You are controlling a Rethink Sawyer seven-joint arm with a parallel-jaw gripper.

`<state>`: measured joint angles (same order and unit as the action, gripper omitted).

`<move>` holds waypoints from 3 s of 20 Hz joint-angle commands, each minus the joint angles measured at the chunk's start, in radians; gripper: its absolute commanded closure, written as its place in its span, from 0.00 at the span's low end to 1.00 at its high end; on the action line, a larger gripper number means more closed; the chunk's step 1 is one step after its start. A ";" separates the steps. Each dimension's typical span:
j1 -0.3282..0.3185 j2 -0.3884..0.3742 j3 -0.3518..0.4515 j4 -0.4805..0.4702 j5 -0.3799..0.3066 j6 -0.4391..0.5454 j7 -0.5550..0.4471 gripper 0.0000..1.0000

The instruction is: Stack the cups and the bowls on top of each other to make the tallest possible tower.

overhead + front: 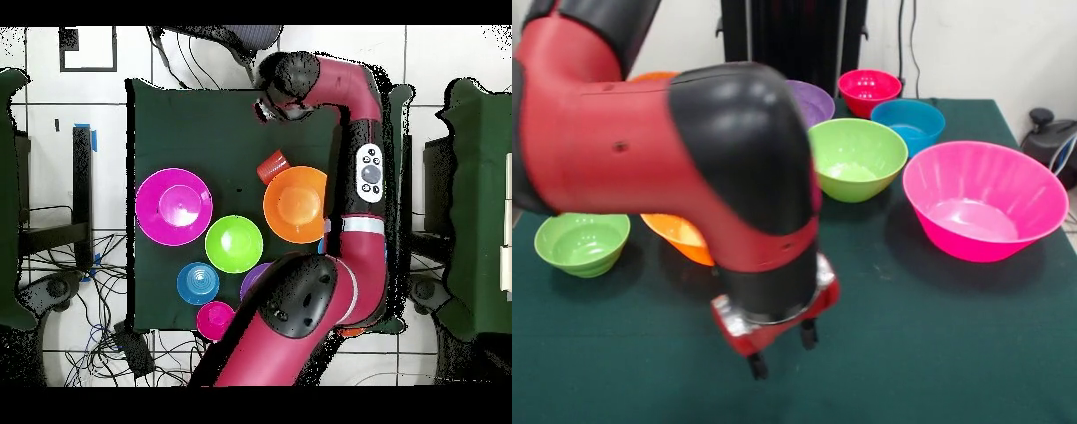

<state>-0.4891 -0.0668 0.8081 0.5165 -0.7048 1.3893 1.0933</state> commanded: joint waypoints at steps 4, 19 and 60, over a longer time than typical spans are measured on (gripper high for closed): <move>-0.039 0.112 0.289 -0.294 -0.264 0.434 -0.480 0.00; -0.158 0.147 0.827 -0.361 -0.933 0.832 -0.580 0.00; -0.273 0.128 0.463 0.045 -0.619 0.532 -0.180 0.00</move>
<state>-0.7464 0.1075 1.4744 0.4541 -1.3395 2.0316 0.7970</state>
